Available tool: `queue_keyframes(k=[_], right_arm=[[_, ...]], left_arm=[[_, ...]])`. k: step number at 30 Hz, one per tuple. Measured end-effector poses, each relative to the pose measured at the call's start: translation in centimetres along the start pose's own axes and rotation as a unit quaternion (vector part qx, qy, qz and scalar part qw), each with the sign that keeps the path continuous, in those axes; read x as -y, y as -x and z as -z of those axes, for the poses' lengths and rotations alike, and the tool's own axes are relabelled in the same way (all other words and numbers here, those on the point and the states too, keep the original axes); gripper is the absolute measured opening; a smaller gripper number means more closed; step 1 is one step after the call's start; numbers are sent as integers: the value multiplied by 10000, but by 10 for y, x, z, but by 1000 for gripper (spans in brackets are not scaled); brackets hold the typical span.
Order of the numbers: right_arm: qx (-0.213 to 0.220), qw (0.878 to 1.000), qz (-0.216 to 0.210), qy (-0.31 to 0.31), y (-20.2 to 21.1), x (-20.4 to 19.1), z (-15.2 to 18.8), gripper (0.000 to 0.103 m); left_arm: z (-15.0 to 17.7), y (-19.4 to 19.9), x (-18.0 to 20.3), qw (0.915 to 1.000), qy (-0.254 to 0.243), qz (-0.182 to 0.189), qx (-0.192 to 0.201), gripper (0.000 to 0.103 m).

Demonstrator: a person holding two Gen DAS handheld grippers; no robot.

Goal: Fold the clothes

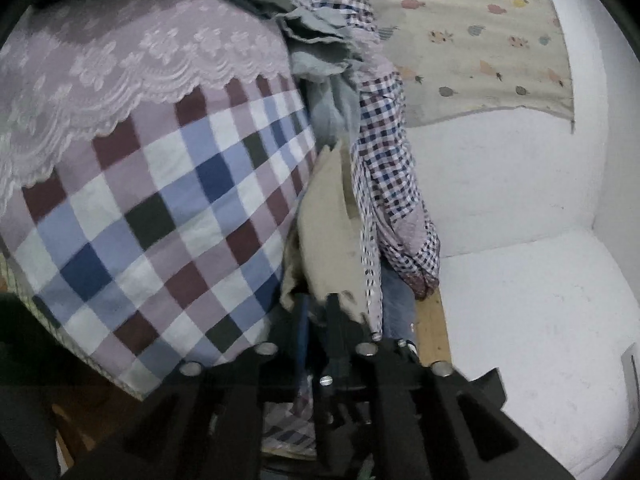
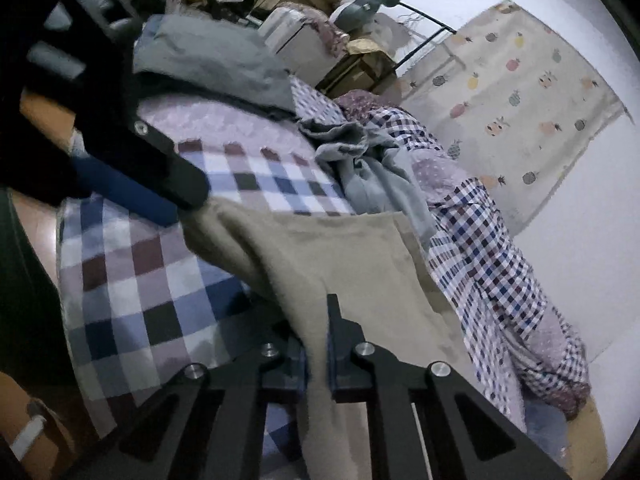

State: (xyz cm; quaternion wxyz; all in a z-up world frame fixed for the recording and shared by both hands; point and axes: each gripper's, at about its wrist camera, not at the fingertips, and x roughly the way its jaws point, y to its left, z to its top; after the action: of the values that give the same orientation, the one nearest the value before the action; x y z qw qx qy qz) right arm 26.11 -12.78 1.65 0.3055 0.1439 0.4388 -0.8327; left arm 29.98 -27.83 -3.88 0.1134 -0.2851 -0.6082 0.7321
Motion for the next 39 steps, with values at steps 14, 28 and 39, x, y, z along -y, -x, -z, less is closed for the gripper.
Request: queue_keyframes(k=[14,28,39], right_arm=[[290,9993,-172,-190,18,10,-1,6],[420,9990,-86,-87,19,9,3,7],[154,9979,597,223,35,10,45,45]], left_arm=[[13,-49,19,9982,77,593,-80,84],[-6,-87,26,9980,24,597,-199,42],[-7,-83,43,9985,-165,412,-315,5]])
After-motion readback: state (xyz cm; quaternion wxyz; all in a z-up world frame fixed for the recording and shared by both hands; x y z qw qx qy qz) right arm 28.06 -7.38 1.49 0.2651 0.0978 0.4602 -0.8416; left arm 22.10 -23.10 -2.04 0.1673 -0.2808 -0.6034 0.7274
